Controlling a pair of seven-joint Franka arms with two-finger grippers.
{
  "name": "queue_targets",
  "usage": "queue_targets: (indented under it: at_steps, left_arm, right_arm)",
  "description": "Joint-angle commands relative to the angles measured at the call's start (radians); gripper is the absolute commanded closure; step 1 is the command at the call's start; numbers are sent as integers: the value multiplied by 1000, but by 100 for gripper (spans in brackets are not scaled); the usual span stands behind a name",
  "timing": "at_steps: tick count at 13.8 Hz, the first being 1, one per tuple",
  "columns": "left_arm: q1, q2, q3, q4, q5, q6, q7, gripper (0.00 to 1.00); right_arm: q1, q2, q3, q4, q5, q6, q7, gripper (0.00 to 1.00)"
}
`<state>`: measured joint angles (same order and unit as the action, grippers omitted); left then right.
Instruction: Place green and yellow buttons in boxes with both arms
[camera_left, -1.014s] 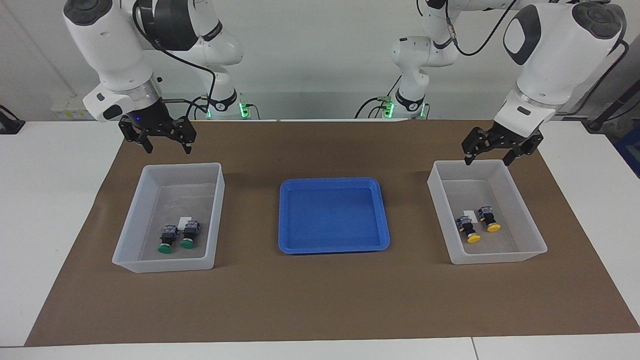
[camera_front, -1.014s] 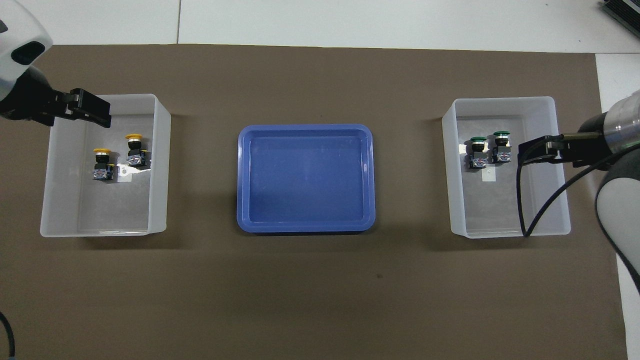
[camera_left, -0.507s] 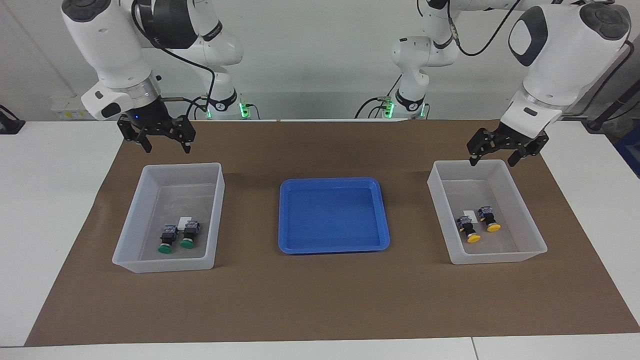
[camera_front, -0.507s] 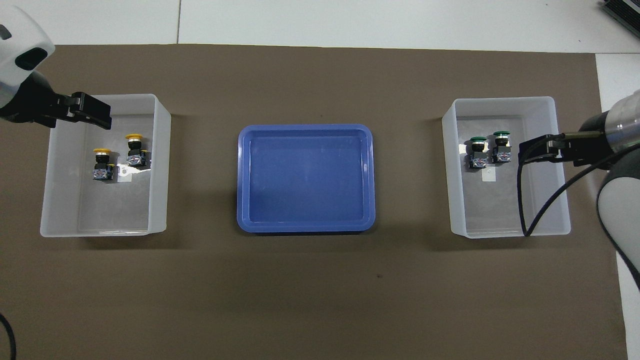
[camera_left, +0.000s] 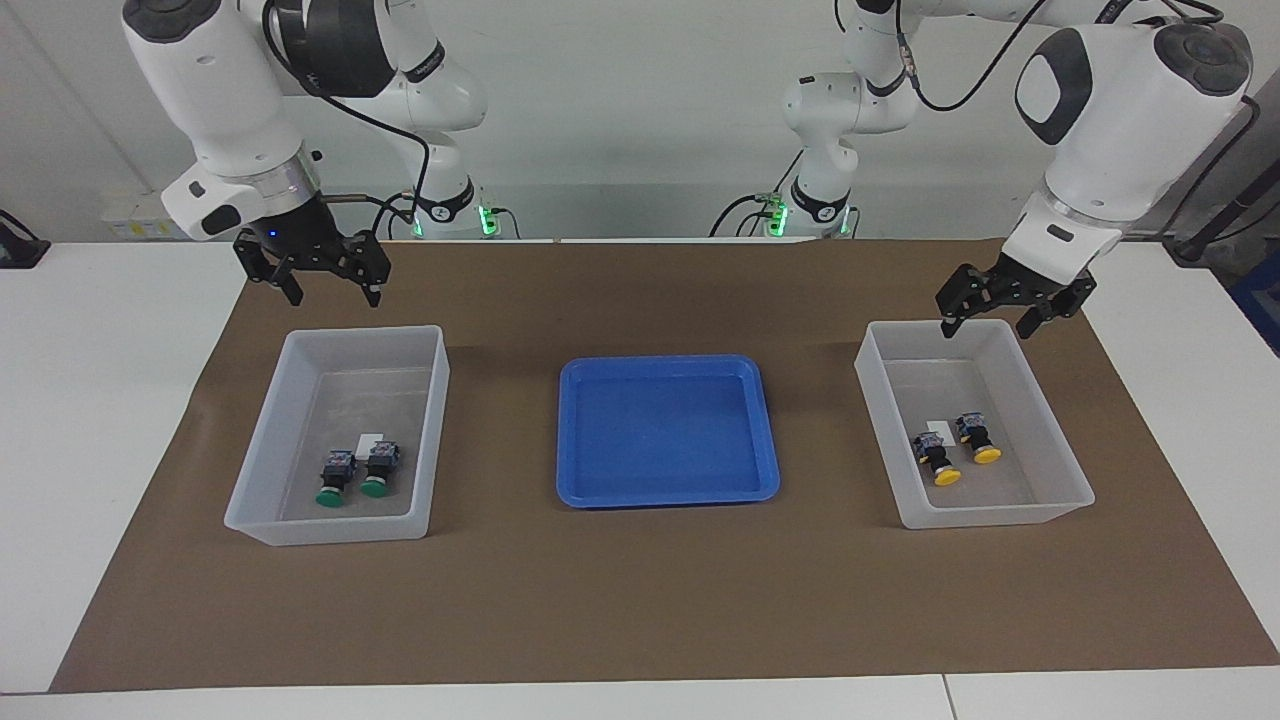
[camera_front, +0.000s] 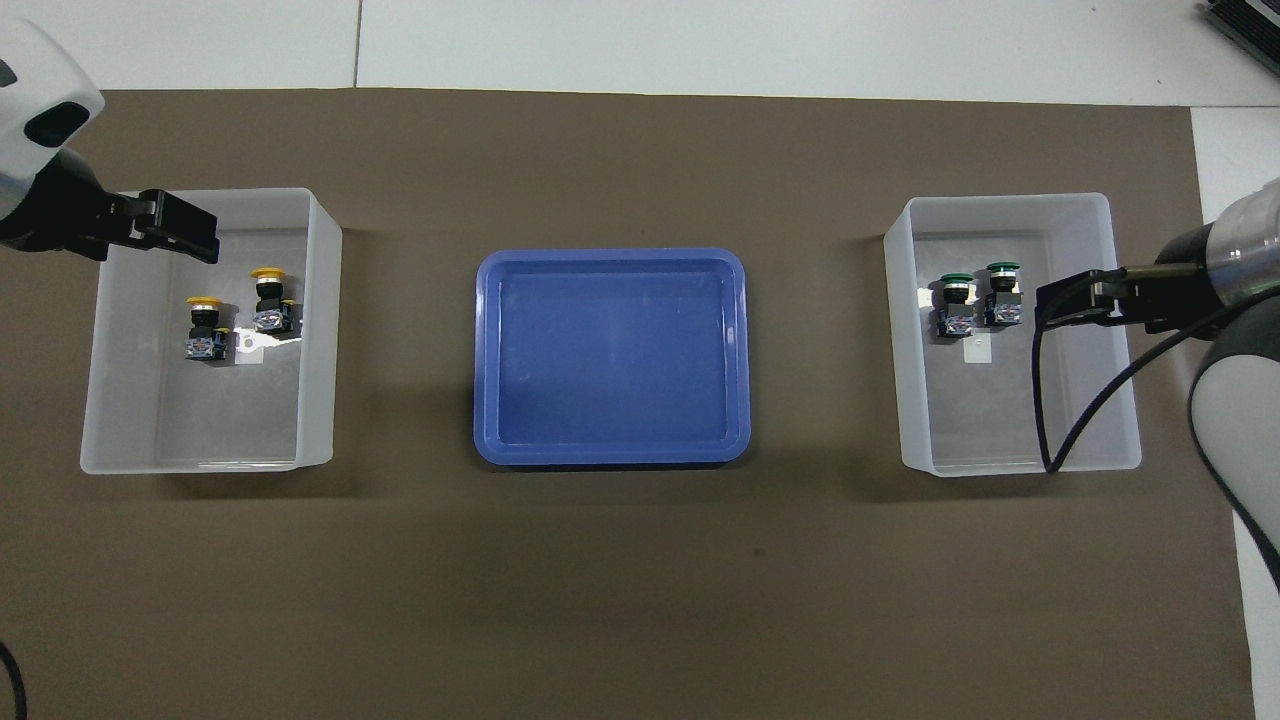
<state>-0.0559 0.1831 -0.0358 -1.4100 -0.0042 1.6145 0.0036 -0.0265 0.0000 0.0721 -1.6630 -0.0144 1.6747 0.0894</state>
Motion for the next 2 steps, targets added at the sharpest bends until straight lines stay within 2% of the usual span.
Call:
queue_targets:
  at_steps: [1,2]
  left_arm:
    - [7,-36,-2,-47,9,25,12,0]
    - [8,-36,-2,-47,9,24,12,0]
  right_arm:
    - [0,-3,5,-11,-9,11,10,0]
    - [-1,-3,5,-12,-9,11,9,0]
